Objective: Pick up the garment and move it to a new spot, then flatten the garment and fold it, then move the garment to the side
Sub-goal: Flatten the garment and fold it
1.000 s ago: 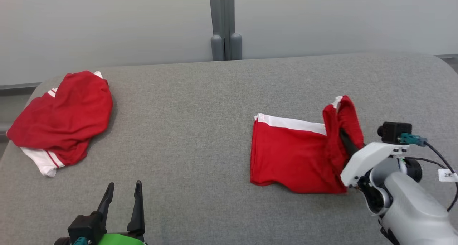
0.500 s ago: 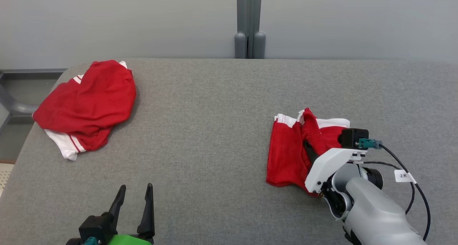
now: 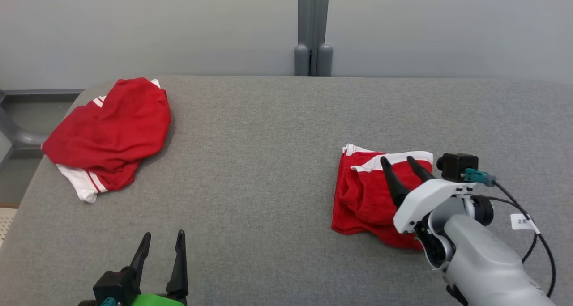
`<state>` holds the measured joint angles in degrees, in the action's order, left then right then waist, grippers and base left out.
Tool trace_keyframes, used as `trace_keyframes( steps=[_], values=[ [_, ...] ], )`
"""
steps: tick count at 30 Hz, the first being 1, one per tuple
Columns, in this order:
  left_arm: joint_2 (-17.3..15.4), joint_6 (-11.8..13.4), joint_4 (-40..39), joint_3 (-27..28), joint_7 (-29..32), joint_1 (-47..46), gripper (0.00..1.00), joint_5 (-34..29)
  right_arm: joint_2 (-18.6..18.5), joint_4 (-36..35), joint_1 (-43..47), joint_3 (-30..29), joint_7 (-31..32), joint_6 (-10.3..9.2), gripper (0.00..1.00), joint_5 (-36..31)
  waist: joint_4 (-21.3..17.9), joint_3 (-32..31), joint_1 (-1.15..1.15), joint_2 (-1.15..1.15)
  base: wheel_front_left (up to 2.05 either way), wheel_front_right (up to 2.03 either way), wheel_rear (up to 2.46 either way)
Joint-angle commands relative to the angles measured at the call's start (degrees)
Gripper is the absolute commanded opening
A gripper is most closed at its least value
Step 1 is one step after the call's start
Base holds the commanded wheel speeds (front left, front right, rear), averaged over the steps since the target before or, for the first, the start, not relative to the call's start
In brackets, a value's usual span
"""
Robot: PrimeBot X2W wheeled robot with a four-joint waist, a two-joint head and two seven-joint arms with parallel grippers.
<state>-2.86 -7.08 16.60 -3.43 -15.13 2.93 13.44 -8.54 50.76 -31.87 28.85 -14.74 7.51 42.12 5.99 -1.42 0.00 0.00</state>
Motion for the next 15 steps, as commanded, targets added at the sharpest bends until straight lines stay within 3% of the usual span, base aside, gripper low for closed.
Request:
trace_keyframes(
  steps=[1,8,15],
  values=[
    [-0.1,0.1,-0.4,0.3,0.0,0.7,1.0,-0.6,-1.4,-1.5,1.5,-0.3,-0.5,-0.03,1.0,-0.6,-1.1,-0.5,0.0,0.0,0.0,0.0,0.0],
    [-0.1,0.2,-1.6,1.9,0.0,1.2,1.0,-1.6,-7.0,-15.7,9.0,-8.9,-0.5,-0.03,1.0,-7.1,-4.4,-1.1,0.0,0.0,0.0,0.0,0.0],
    [-0.1,0.4,-3.0,4.5,0.0,1.7,1.0,-2.5,-6.3,-29.9,20.2,-18.1,-0.5,-0.02,1.0,-14.1,-7.8,-1.8,0.0,0.0,0.0,0.0,0.0]
  ],
)
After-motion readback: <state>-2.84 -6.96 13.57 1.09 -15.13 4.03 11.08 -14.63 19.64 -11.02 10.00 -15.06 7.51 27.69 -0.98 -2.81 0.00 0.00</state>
